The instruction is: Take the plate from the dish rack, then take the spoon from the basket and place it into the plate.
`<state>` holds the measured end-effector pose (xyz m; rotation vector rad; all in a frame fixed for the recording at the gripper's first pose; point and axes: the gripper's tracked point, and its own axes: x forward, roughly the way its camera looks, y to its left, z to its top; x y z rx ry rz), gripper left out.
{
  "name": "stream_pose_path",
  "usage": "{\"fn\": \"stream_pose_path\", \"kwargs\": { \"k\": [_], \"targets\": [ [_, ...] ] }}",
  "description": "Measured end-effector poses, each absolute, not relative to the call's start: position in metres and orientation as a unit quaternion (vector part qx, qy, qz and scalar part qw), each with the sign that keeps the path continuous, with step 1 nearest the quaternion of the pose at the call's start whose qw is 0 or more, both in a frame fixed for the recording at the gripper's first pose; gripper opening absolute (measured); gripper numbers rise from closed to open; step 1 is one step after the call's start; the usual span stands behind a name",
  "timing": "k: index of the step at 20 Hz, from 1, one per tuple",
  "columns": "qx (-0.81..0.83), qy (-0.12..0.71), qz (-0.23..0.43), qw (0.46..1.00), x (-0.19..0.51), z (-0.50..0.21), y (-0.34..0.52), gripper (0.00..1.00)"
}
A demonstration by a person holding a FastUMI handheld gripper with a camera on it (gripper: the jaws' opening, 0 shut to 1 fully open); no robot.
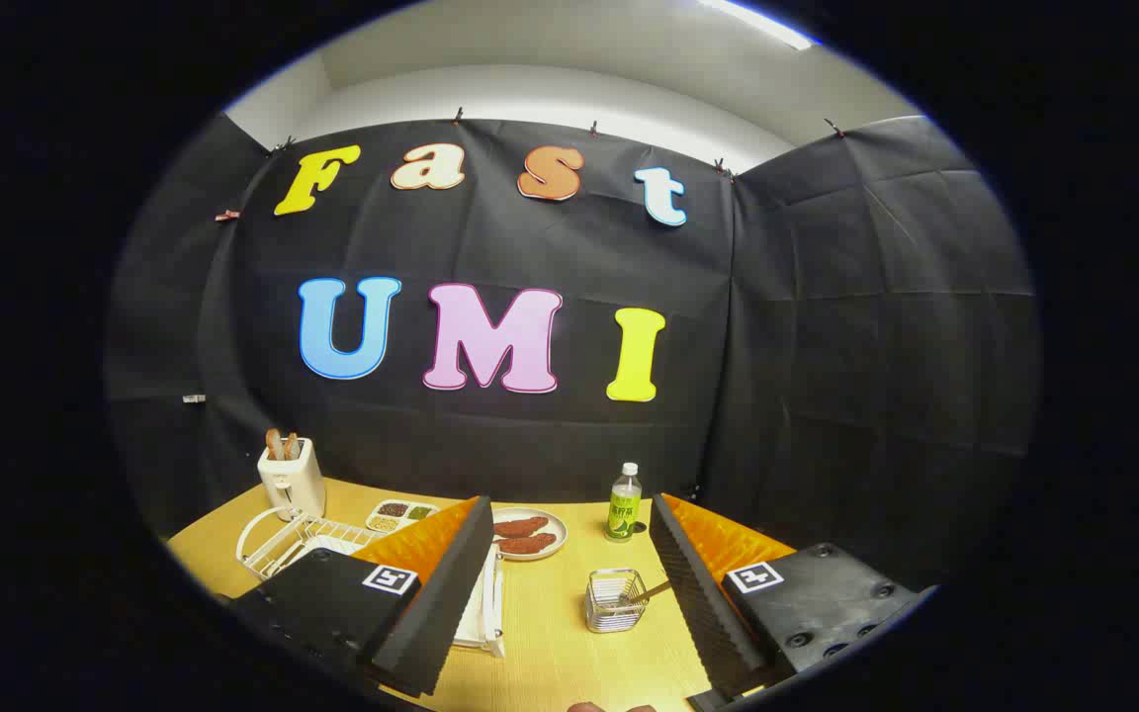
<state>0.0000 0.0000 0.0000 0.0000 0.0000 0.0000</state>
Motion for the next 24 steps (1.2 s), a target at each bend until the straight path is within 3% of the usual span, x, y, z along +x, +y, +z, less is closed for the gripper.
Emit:
{"fn": "stream_pose_path", "kwargs": {
  "k": [24],
  "targets": [
    [0.000, 0.040, 0.020, 0.999, 0.025, -0.021, 0.027, 0.97]
  ]
}}
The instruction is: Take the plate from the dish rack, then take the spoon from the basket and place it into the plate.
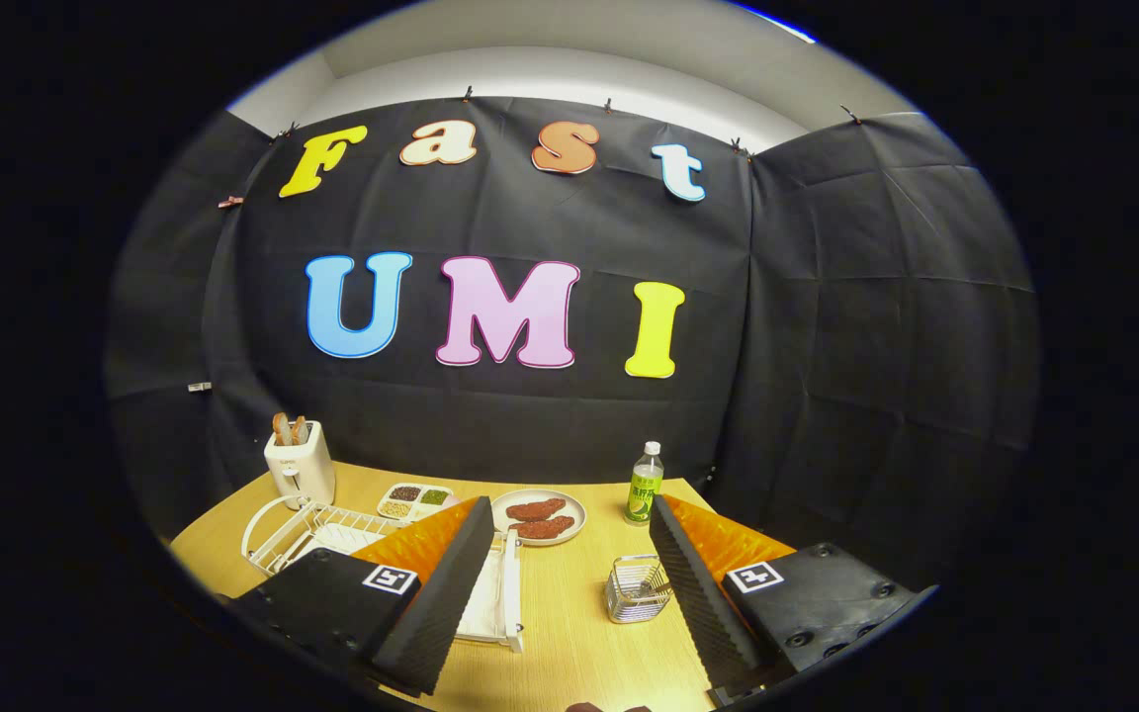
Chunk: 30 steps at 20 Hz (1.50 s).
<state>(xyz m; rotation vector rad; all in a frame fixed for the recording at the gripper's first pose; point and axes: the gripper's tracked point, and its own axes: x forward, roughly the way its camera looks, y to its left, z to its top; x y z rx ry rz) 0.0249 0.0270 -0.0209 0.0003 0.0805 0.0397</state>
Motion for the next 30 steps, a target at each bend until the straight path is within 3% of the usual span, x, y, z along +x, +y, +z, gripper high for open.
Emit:
{"fn": "stream_pose_path", "kwargs": {
  "k": [8, 17, 19, 26, 30],
  "targets": [
    [-0.006, 0.067, 0.077, 0.995, 0.069, -0.023, 0.092, 0.98],
    [-0.030, 0.160, 0.085, 0.983, 0.134, -0.095, 0.151, 0.95],
    [-0.018, 0.198, 0.071, 0.977, 0.142, -0.120, 0.153, 0.87],
    [0.044, 0.295, 0.030, 0.954, 0.146, -0.187, 0.157, 0.73],
    [0.075, 0.325, 0.035, 0.942, 0.146, -0.195, 0.172, 0.37]
  ]
}}
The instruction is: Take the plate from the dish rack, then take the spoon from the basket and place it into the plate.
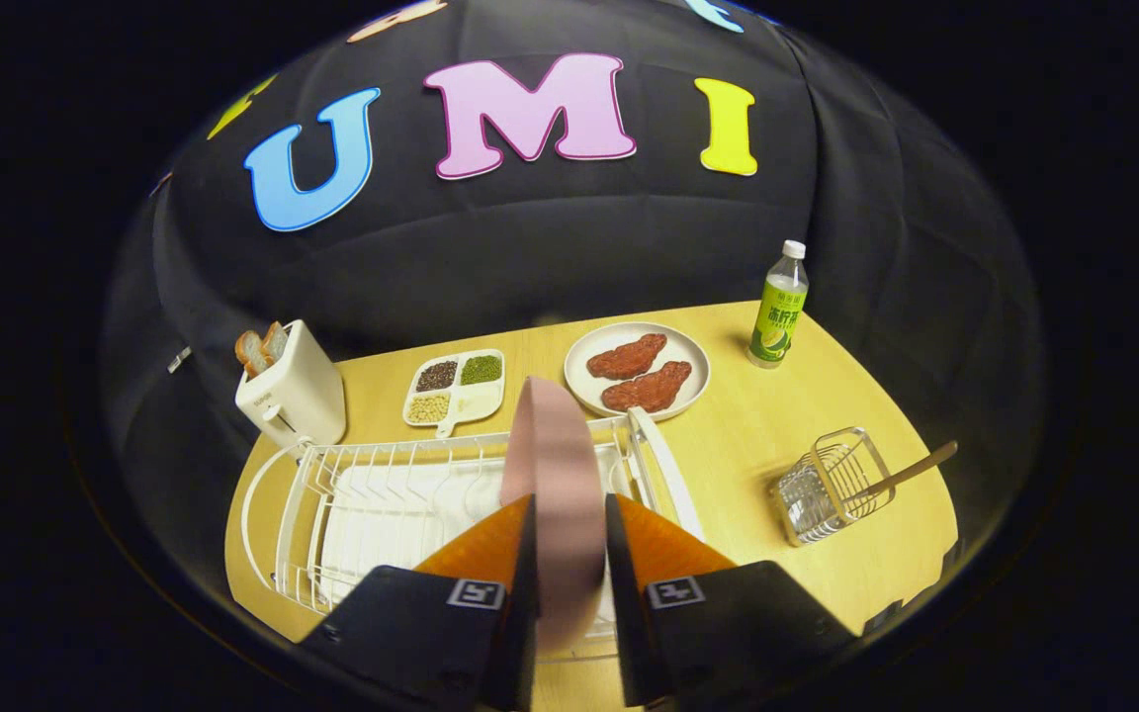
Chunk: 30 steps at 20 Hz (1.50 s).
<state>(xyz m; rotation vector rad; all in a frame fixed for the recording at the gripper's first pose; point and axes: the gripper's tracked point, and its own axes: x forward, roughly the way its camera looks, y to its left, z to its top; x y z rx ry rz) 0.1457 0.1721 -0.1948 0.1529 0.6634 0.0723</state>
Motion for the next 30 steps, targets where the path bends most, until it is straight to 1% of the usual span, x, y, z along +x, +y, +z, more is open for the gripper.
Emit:
{"fn": "stream_pose_path", "kwargs": {
  "k": [1, 4, 7, 11, 16, 17, 19, 25, 27, 30],
  "targets": [
    [0.075, 0.326, 0.029, 0.942, 0.147, -0.197, 0.175, 0.34],
    [0.054, 0.322, 0.016, 0.945, 0.145, -0.194, 0.181, 0.30],
    [0.019, 0.299, 0.002, 0.954, 0.144, -0.185, 0.185, 0.28],
    [-0.022, 0.261, -0.015, 0.965, 0.156, -0.160, 0.183, 0.27],
    [-0.008, 0.238, -0.043, 0.970, 0.164, -0.138, 0.152, 0.27],
    [0.014, 0.234, -0.035, 0.972, 0.168, -0.133, 0.150, 0.22],
    [0.049, 0.244, -0.023, 0.968, 0.168, -0.131, 0.148, 0.19],
    [0.079, 0.249, 0.033, 0.965, 0.145, -0.122, 0.138, 0.17],
    [0.085, 0.248, 0.046, 0.964, 0.129, -0.120, 0.129, 0.17],
    [0.109, 0.256, 0.087, 0.957, 0.087, -0.124, 0.120, 0.18]
  ]
}}
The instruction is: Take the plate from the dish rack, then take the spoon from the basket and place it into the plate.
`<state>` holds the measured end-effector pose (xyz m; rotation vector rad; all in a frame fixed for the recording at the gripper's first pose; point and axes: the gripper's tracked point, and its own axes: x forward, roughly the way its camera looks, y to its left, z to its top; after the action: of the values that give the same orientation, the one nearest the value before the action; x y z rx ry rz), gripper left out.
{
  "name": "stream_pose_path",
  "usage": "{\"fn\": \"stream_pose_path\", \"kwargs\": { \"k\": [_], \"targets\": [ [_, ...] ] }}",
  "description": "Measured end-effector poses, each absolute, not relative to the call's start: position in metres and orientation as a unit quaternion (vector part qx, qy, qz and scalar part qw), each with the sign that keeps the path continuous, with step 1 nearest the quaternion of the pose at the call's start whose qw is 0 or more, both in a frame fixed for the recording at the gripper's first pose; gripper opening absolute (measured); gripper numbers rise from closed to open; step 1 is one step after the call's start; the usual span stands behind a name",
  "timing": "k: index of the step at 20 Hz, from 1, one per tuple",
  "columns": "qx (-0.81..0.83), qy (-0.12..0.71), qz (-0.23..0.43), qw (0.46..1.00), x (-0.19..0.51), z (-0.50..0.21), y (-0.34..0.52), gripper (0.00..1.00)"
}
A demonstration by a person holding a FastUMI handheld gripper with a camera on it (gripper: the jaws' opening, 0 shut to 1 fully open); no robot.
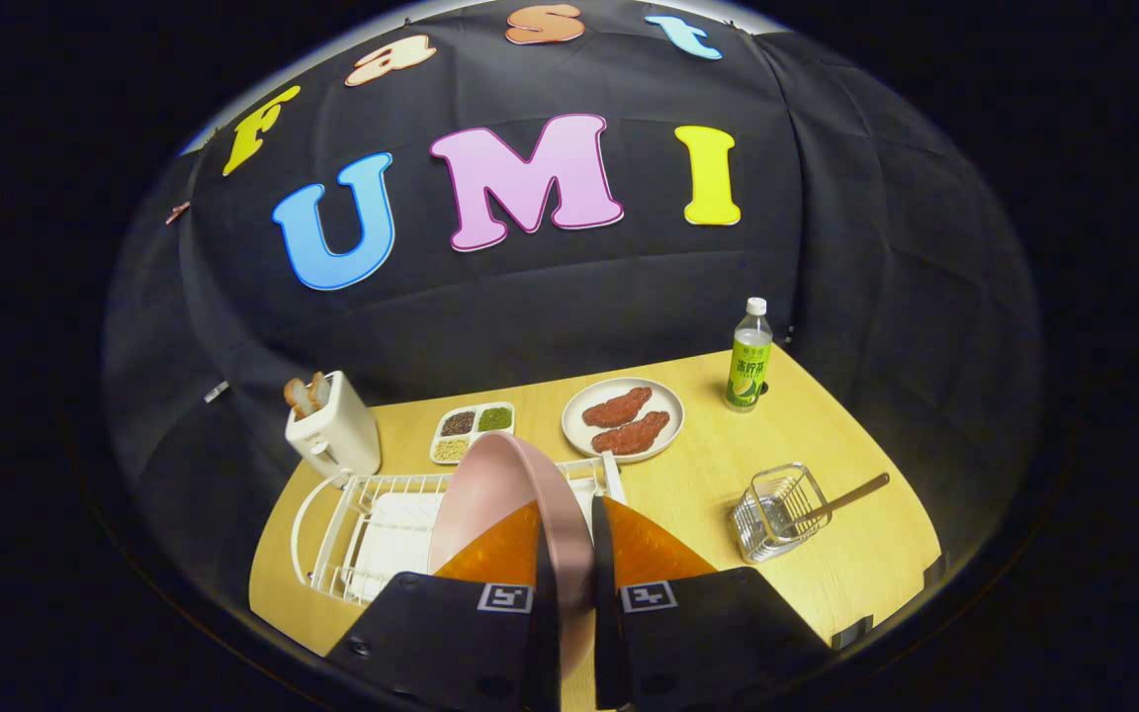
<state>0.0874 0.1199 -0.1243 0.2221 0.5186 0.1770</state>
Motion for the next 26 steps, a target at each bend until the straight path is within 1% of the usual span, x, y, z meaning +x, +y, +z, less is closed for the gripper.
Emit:
{"fn": "stream_pose_path", "kwargs": {
  "k": [2, 5, 7, 10, 20, 22, 25, 26],
  "targets": [
    [0.120, 0.273, 0.108, 0.948, 0.052, -0.137, 0.108, 0.17],
    [0.139, 0.310, 0.122, 0.933, 0.008, -0.168, 0.094, 0.17],
    [0.162, 0.336, 0.118, 0.920, -0.015, -0.192, 0.088, 0.17],
    [0.183, 0.355, 0.124, 0.909, -0.033, -0.217, 0.093, 0.17],
    [0.184, 0.419, 0.130, 0.879, -0.033, -0.301, 0.114, 0.18],
    [0.186, 0.428, 0.134, 0.874, -0.031, -0.307, 0.116, 0.21],
    [0.180, 0.427, 0.120, 0.878, -0.020, -0.317, 0.108, 0.21],
    [0.178, 0.428, 0.121, 0.878, -0.018, -0.316, 0.106, 0.23]
  ]
}}
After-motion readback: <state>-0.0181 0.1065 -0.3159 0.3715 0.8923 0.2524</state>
